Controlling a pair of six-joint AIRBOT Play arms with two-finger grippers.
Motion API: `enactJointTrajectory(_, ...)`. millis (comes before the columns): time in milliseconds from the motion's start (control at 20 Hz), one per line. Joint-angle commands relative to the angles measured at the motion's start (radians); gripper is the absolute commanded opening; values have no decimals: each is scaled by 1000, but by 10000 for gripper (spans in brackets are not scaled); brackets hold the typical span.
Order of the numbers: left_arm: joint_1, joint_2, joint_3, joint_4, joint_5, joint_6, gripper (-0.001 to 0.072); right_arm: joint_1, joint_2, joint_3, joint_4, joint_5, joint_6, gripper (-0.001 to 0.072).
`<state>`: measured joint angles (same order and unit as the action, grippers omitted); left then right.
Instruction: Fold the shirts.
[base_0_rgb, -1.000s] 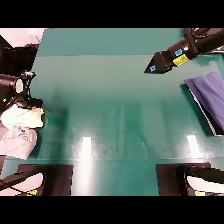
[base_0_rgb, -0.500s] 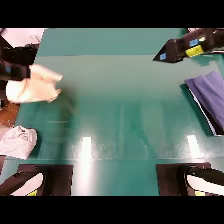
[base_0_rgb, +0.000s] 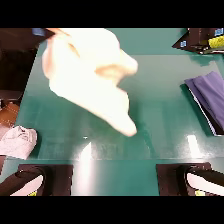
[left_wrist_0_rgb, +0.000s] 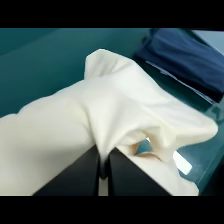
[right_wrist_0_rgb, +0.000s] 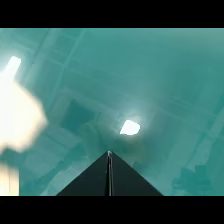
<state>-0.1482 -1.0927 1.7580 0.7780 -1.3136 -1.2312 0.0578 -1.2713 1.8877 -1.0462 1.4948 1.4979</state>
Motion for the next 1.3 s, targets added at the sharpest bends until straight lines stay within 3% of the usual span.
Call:
enactJointTrajectory(0, -166, -137, 16, 48, -18, 17, 23, -5, 1, 0, 1, 3, 0, 21)
enactJointTrajectory(150, -241, -325, 16, 97, -41, 20, 24, -6, 1, 0, 0, 22, 0, 21)
enactJointTrajectory(200, -243, -383, 16, 121, -21, 18, 63, -6, 1, 0, 0, 32, 0, 21)
enactJointTrajectory(300, -207, -450, 16, 164, -11, -56, 598, -6, 1, 0, -1, 54, 0, 21)
enactJointTrajectory(400, -129, -461, 17, 166, -69, -121, 611, -6, 1, 0, -3, 58, 0, 21)
enactJointTrajectory(550, -30, -458, -19, 172, -251, -143, 611, -6, -1, 0, -3, 56, 0, 21)
enactJointTrajectory(650, -18, -438, -138, 174, -256, -151, 611, -6, -3, 0, -3, 56, 0, 21)
enactJointTrajectory(950, -157, -315, -681, 80, 65, -122, 612, -6, -6, 0, -3, 47, 0, 21)
enactJointTrajectory(1250, -309, -312, -791, 9, 296, -112, 611, -6, -8, -1, -3, 42, 0, 21)
